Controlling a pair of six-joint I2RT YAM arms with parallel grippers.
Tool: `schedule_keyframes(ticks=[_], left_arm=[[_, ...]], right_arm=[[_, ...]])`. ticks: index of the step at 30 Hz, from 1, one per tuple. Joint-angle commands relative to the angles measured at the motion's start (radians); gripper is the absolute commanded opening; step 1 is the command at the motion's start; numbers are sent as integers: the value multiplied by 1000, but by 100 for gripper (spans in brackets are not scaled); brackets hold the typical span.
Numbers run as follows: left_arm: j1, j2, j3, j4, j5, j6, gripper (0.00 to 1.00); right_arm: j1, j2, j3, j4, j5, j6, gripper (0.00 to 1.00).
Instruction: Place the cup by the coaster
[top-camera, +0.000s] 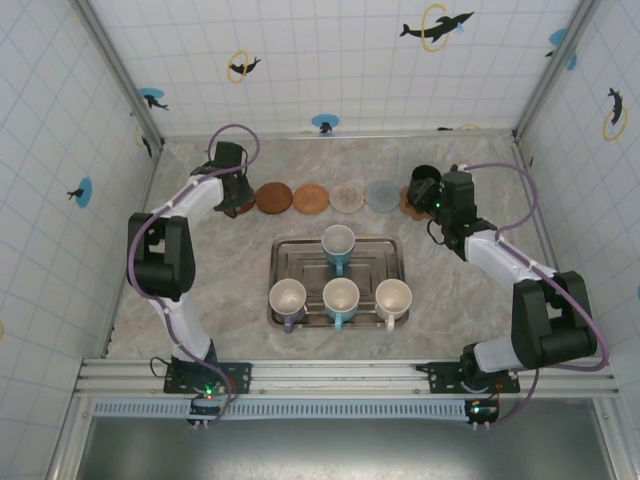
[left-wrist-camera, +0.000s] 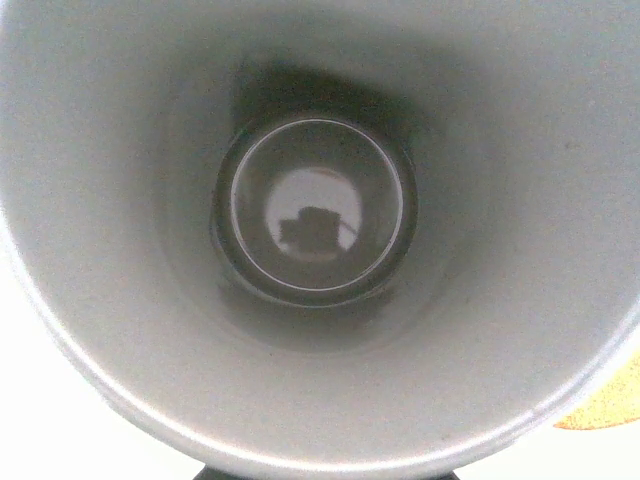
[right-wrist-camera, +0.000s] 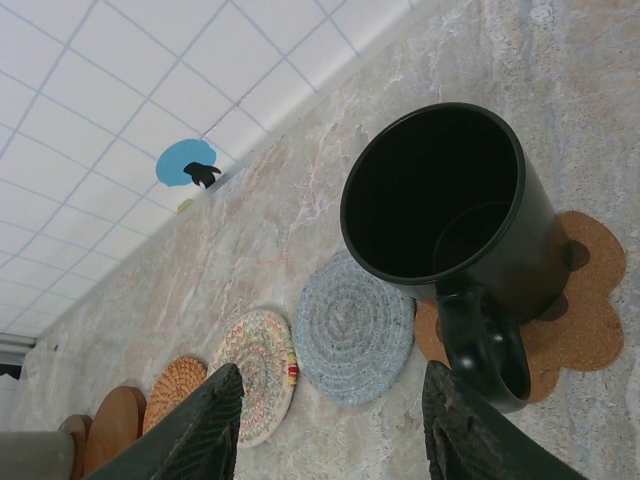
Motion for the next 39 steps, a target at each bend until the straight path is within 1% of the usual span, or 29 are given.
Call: schedule_keyframes(ticks=[1, 9, 14, 19, 23, 26, 30, 31, 33, 35, 38, 39], left_arm=[[10, 1, 34, 18, 8, 3, 19], [9, -17, 34, 14, 14, 6, 34], [9, -55, 26, 11, 15, 6, 44], [7, -125, -1, 24, 39, 2, 50], [-8, -189, -18, 32, 37, 2, 51], [-37, -237, -24, 35, 20, 4, 53], [-98, -309, -39, 50, -24, 5, 54], [-117, -326, -45, 56, -52, 8, 54], [-176, -371, -70, 65, -158, 4, 55], [-226, -423, -121, 111, -211, -10, 56], [-281, -519, -238, 225, -220, -42, 56], [-319, -555, -278, 268, -236, -51, 56]], right_arm=[[-4, 0, -10, 21, -2, -2, 50], [-5, 0, -8, 20, -2, -5, 50], [-6, -3, -8, 17, -2, -3, 50], [-6, -8, -8, 17, -5, 2, 50], [-3, -17, -7, 12, -6, 2, 52], [3, -28, -5, 1, 4, -3, 53], [20, -40, 11, -26, 22, -13, 55], [27, -41, 16, -33, 24, -18, 56], [39, -49, 34, -58, 33, -31, 57], [52, -59, 47, -76, 48, -45, 58], [71, -74, 67, -104, 67, -57, 59], [78, -78, 77, -119, 72, -63, 60]])
